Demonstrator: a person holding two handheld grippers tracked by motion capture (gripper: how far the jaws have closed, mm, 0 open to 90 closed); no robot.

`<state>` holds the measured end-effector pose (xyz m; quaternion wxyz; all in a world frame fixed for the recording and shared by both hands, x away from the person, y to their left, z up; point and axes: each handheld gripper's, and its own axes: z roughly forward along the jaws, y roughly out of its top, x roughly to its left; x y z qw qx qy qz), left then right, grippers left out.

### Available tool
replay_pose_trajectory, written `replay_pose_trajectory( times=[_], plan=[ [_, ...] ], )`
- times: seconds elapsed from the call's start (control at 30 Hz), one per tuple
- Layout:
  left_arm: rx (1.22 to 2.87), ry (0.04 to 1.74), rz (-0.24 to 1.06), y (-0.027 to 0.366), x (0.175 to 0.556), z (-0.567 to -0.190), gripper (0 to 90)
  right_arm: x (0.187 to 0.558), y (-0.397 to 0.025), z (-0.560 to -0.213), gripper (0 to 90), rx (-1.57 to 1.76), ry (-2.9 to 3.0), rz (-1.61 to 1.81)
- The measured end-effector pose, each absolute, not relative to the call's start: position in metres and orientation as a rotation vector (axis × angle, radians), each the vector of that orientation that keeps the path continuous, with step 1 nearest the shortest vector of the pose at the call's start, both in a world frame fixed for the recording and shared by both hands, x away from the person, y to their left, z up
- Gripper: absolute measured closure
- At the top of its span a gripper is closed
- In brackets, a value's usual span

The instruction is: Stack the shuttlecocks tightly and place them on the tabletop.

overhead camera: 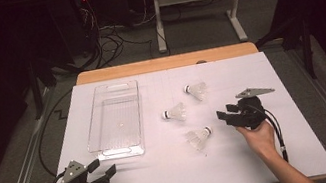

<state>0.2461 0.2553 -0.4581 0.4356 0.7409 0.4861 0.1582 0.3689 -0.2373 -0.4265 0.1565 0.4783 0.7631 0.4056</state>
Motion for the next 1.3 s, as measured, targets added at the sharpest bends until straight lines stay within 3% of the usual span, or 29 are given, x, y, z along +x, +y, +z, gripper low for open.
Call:
replay_pose_trajectory(
  times=[0.2, 1.3],
  plan=[
    [1.851, 1.206, 0.396, 0.254, 0.246, -0.458, 33.9, 0.378, -0.233, -0.426, 54.4, 1.374, 2.209, 1.162],
    [1.859, 1.196, 0.416, 0.254, 0.245, -0.457, 34.1, 0.424, -0.208, -0.418, 56.7, 1.418, 2.281, 1.069]
  ],
)
